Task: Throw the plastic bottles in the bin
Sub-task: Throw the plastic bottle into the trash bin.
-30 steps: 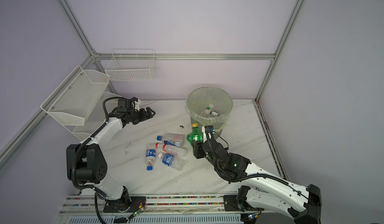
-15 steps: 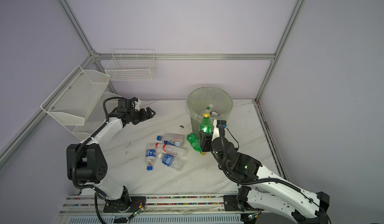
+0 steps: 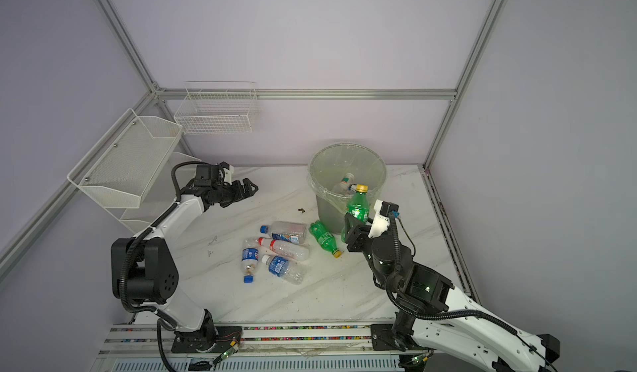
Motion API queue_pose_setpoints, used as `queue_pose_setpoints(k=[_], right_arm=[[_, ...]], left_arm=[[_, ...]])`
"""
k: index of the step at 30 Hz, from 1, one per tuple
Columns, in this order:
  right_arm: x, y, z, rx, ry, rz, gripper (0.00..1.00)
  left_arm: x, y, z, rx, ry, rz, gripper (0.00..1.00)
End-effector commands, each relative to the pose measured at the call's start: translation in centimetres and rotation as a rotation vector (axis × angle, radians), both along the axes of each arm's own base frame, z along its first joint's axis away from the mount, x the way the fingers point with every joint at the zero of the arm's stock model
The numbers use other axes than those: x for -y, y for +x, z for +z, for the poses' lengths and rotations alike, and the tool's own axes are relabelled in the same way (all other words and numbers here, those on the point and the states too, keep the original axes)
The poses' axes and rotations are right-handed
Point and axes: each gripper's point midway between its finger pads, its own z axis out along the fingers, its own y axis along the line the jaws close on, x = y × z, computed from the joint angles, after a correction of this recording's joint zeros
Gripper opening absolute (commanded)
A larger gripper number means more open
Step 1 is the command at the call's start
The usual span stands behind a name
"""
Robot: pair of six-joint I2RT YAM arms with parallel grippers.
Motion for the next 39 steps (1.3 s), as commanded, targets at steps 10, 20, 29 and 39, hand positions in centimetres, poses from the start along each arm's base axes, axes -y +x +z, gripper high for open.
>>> queue_pose_setpoints(k=[10,20,29,39], right_arm=[[0.3,1.4,2.7,0.016,0.023,-0.111,0.43],[-0.7,12.8,7.2,-0.053,-0.067,-0.135,0.95],[1.9,8.6,8.2,0.049,0.026,-0.110,0.97],[1.4,6.4,4.8,-0.016,-0.054,-0.002,0.97]], left_arm=[[-0.2,0.2,0.2,0.018,0.005,-0.017,1.00],[-0.1,0.0,0.4,0.022,0.003,-0.023,1.00],[-0.1,0.0,1.0,0.036,0.008,-0.023,1.00],[-0.1,0.1,0.5,0.023,0.002,-0.021,1.00]])
